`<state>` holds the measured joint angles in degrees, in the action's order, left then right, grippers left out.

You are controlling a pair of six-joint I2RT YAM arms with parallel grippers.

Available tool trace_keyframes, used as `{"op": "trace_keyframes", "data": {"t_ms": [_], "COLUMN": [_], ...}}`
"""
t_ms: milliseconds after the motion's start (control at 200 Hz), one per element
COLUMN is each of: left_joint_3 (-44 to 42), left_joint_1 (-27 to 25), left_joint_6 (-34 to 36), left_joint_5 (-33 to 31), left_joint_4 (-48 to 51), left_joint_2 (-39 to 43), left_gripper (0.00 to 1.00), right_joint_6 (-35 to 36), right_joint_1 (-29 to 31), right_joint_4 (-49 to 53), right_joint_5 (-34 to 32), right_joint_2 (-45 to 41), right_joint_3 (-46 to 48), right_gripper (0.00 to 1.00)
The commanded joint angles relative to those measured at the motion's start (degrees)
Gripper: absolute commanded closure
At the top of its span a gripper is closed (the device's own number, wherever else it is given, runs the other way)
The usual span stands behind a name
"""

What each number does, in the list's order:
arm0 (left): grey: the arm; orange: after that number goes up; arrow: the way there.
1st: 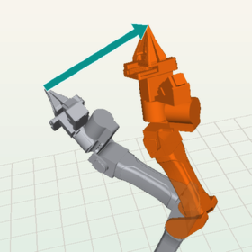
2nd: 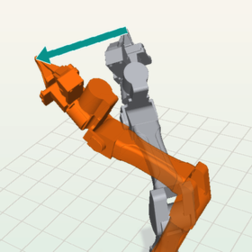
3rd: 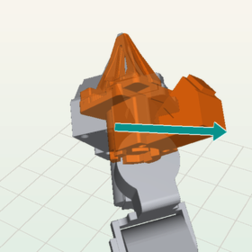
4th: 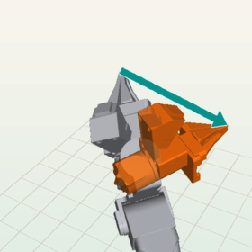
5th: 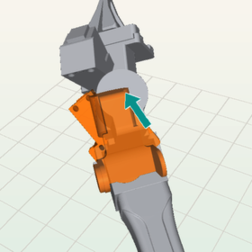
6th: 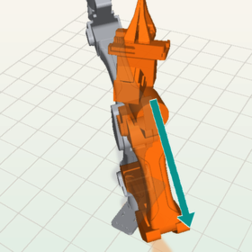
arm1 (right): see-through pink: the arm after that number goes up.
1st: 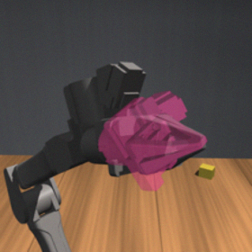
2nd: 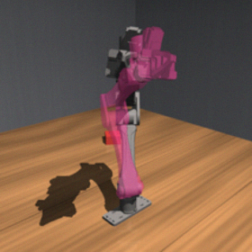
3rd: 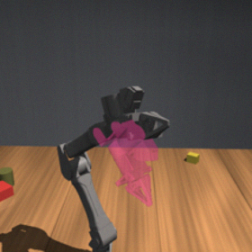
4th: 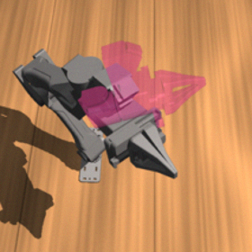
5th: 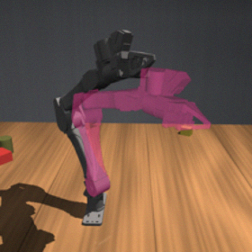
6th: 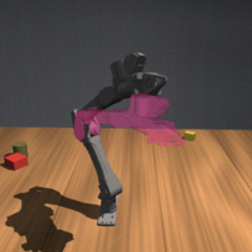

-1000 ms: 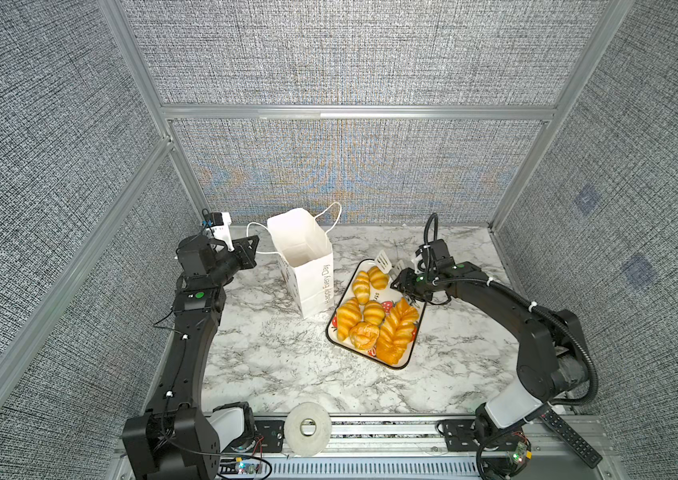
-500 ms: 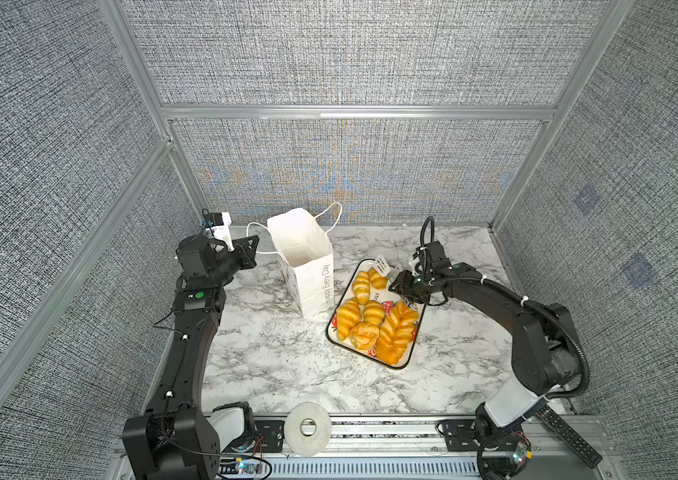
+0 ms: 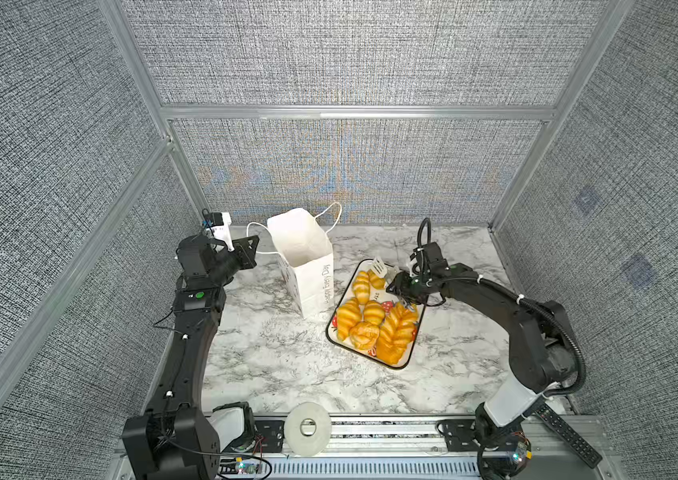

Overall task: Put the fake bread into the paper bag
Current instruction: 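Lower the tongs with the right gripper onto a striped croissant on the tray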

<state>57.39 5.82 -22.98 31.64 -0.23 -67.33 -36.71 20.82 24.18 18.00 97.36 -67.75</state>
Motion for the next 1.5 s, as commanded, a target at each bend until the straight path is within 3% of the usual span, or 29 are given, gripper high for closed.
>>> {"op": "trace_keyframes", "data": {"t_ms": [0, 1496], "left_joint_3": [0.23, 0.26], "left_joint_1": [0.15, 0.15], "left_joint_6": [0.31, 0.31], "left_joint_5": [0.49, 0.45], "left_joint_4": [-0.34, -0.34], "left_joint_2": [-0.05, 0.14], "left_gripper": [1.0, 1.0], "right_joint_6": [0.05, 4.68], "right_joint_1": [0.29, 6.16], "right_joint_4": [-0.64, 9.38], "right_joint_5": [0.11, -14.3], "right_joint_2": [0.03, 3.15], "right_joint_3": [-0.11, -6.85], "right_gripper": [0.48, 0.48]}}
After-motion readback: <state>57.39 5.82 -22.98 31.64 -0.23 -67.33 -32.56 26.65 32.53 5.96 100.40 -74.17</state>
